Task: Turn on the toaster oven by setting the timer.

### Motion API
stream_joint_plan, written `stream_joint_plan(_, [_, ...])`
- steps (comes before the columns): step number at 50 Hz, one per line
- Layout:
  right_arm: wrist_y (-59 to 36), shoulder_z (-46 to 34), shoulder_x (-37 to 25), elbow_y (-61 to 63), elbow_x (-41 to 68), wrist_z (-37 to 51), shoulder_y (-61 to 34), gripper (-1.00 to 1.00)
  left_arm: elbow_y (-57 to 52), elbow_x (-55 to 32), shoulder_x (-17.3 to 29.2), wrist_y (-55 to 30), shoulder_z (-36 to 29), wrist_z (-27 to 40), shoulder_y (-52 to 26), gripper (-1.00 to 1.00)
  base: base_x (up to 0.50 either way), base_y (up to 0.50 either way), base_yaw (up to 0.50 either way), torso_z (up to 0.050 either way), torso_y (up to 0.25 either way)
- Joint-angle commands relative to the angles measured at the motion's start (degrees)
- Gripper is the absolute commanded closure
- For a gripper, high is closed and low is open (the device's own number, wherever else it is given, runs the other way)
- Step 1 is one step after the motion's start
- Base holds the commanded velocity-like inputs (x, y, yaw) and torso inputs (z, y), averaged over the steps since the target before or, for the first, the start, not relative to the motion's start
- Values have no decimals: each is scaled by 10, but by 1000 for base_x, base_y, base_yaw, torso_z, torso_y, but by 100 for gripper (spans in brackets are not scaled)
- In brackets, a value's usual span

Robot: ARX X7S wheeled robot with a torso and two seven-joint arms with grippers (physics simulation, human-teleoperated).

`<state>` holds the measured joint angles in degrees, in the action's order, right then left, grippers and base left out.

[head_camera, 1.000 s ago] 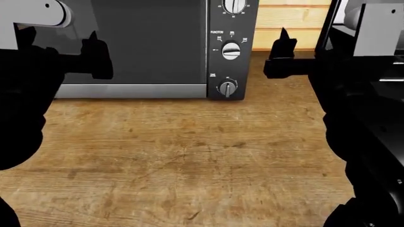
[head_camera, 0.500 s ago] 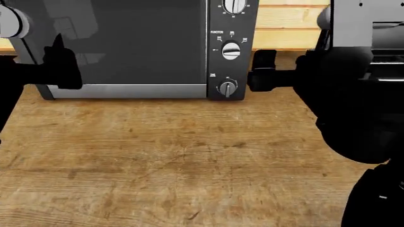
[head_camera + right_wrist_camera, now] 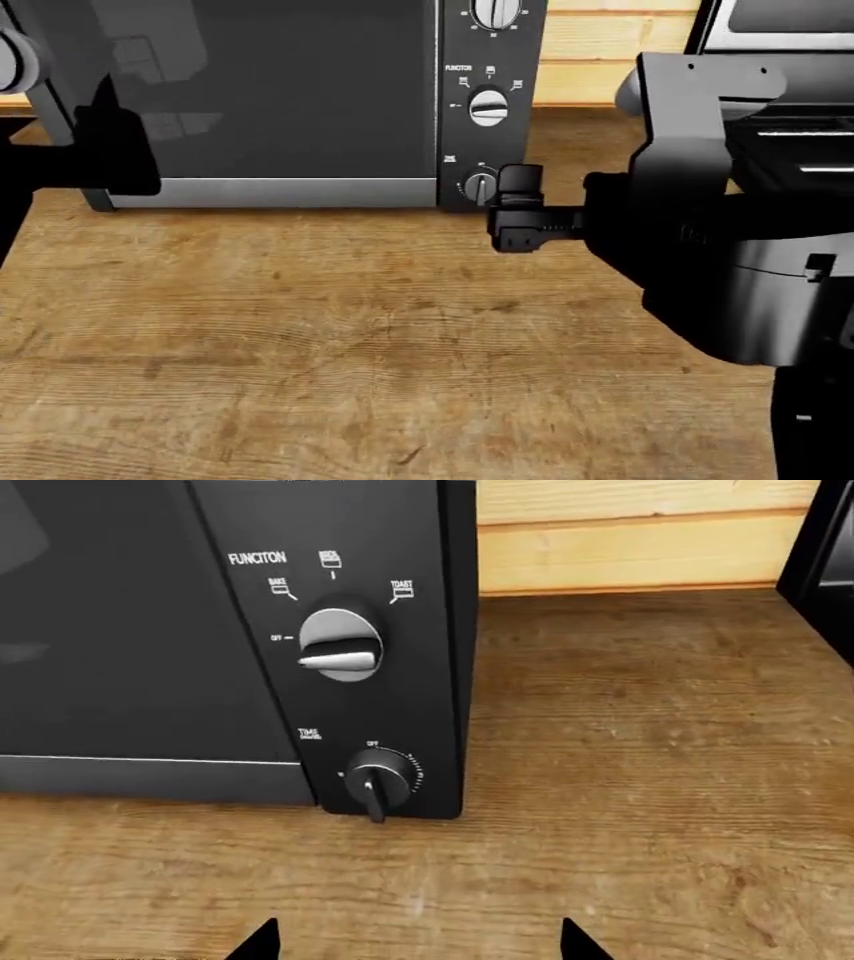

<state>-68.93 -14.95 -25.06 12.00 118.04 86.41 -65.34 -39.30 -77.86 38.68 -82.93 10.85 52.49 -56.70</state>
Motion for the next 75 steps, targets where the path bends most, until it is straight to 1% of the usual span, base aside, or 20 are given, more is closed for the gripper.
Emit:
stream_joint_plan(1, [69, -55, -6, 24, -10, 16, 10, -100, 2, 22, 5, 23, -21, -12, 3, -100, 0, 0, 0, 0, 0])
stream_joint_plan(4, [74, -61, 0, 28, -49, 9, 12, -100, 3, 25, 5, 28, -24, -14, 4, -100, 0, 0, 0, 0, 0])
stream_joint_plan(12, [99, -70, 8, 58, -98, 13, 27, -100, 0, 1, 13, 27, -13, 0, 7, -100, 0, 0, 0, 0, 0])
stream_joint_plan(16, [107, -81, 13, 67, -104, 20, 28, -100, 0, -8, 16, 28, -11, 6, 7, -100, 0, 0, 0, 0, 0])
stream_joint_plan(23, [107, -100, 22, 74, -132, 0, 25, -100, 7, 18, 13, 42, -27, -3, 4, -100, 0, 0, 0, 0, 0])
stream_joint_plan(32, [110, -114, 30, 75, -119, -9, 30, -100, 13, 23, 14, 50, -33, -4, 2, -100, 0, 0, 0, 0, 0])
stream_joint_plan(33, [108, -116, 32, 66, -124, -21, 29, -100, 11, 18, 16, 49, -30, -1, 3, -100, 0, 0, 0, 0, 0])
stream_joint_plan(37, [109, -123, 34, 75, -118, -15, 33, -100, 9, 6, 19, 48, -24, 6, 6, -100, 0, 0, 0, 0, 0])
stream_joint_plan(46, [109, -135, 38, 69, -140, -32, 32, -100, 2, -20, 27, 49, -13, 21, 12, -100, 0, 0, 0, 0, 0])
stream_joint_plan(60, [105, -150, 40, 60, -146, -48, 26, -100, 6, -6, 27, 61, -28, 14, 12, -100, 0, 0, 0, 0, 0])
stream_joint_plan(64, [92, -162, 36, 60, -135, -44, 19, -100, 8, -1, 27, 64, -33, 11, 11, -100, 0, 0, 0, 0, 0])
stream_joint_plan(75, [100, -165, 33, 62, -133, -42, 19, -100, 9, -1, 30, 69, -37, 12, 11, -100, 0, 0, 0, 0, 0])
